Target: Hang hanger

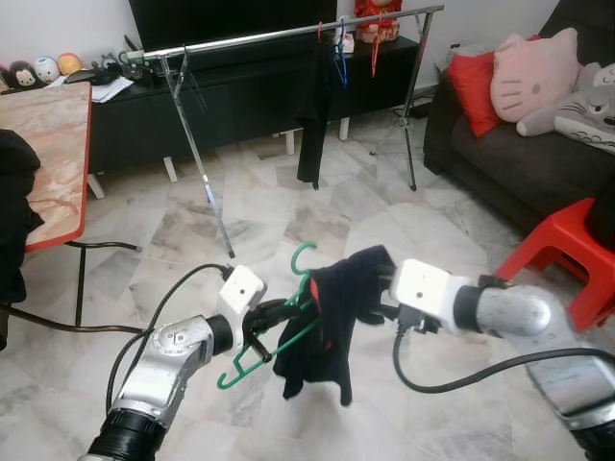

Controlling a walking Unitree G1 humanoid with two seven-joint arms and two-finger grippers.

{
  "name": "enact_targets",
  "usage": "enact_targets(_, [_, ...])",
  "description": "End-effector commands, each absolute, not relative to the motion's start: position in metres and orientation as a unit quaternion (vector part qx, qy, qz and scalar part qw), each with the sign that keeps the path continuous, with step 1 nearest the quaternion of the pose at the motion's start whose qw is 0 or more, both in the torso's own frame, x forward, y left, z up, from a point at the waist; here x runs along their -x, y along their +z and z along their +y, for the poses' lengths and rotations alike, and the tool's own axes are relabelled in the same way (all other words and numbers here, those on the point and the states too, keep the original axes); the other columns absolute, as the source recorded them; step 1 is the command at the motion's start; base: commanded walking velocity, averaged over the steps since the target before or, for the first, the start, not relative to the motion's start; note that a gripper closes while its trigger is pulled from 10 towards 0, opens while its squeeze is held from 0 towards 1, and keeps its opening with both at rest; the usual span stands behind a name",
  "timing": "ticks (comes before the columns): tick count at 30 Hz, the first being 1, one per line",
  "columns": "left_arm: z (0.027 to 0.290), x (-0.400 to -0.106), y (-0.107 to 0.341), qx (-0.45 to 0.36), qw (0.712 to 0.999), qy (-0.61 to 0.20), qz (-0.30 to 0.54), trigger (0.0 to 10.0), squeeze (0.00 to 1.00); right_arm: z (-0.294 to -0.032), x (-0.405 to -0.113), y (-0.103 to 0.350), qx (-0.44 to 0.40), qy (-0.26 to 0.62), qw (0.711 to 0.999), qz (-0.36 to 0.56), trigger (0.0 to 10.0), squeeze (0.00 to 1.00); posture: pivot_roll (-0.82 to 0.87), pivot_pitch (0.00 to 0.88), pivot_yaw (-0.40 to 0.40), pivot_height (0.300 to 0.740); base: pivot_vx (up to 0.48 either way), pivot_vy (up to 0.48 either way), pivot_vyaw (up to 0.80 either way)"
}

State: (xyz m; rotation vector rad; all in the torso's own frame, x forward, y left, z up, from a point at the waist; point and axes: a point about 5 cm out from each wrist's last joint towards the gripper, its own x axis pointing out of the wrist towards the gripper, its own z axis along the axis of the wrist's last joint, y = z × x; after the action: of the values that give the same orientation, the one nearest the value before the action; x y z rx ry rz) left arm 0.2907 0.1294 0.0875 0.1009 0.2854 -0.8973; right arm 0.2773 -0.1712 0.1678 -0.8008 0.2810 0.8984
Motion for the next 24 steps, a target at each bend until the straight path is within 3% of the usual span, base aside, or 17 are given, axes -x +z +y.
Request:
enact_targets(1, [0.132,-0.29,0.089,-0.055,0.889,-0.438,0.126,10.0,0.0,-0.174,-0.276,0.175,0.38,0.421,0.815,0.12,10.0,1.0,-0.09,0.0,-0.008,0.74,0.0,0.0,0.0])
enact_targets(6, [0.135,-0.285,0.091,-0.056,0.873,-0.466,0.132,10.0,0.0,-0.181,-0.277,0.169,0.362,0.434,0.815,0.128,10.0,1.0,-0.09,0.0,-0.007,0.74,0.0,0.0,0.0])
enact_targets(7, [0.135,-0.285,0.092,-0.058,0.87,-0.471,0.133,10.0,0.0,-0.182,-0.277,0.167,0.361,0.44,0.812,0.13,10.0,0.11,-0.09,0.0,-0.006,0.74,0.0,0.0,0.0])
enact_targets(8, [0.136,-0.284,0.093,-0.06,0.866,-0.478,0.134,10.0,0.0,-0.182,-0.276,0.165,0.353,0.449,0.81,0.132,10.0,0.11,-0.09,0.0,-0.006,0.74,0.0,0.0,0.0])
enact_targets(9, [0.137,-0.283,0.095,-0.063,0.862,-0.485,0.133,10.0,0.0,-0.181,-0.275,0.164,0.345,0.458,0.809,0.13,10.0,0.0,-0.09,0.0,-0.006,0.74,0.0,0.0,0.0])
enact_targets(19, [0.143,-0.277,0.106,-0.102,0.822,-0.549,0.109,10.0,0.0,-0.187,-0.265,0.151,0.262,0.542,0.785,0.147,10.0,0.0,-0.08,0.0,-0.002,0.74,0.0,0.0,0.0])
enact_targets(22, [0.142,-0.274,0.107,-0.098,0.812,-0.564,0.11,10.0,0.0,-0.197,-0.264,0.144,0.283,0.549,0.769,0.167,10.0,0.0,-0.07,0.0,-0.001,0.74,0.0,0.0,0.0])
enact_targets(24, [0.143,-0.272,0.107,-0.096,0.805,-0.575,0.113,10.0,0.0,-0.202,-0.271,0.146,0.287,0.533,0.778,0.167,10.0,0.0,-0.08,0.0,0.0,0.74,0.0,0.0,0.0])
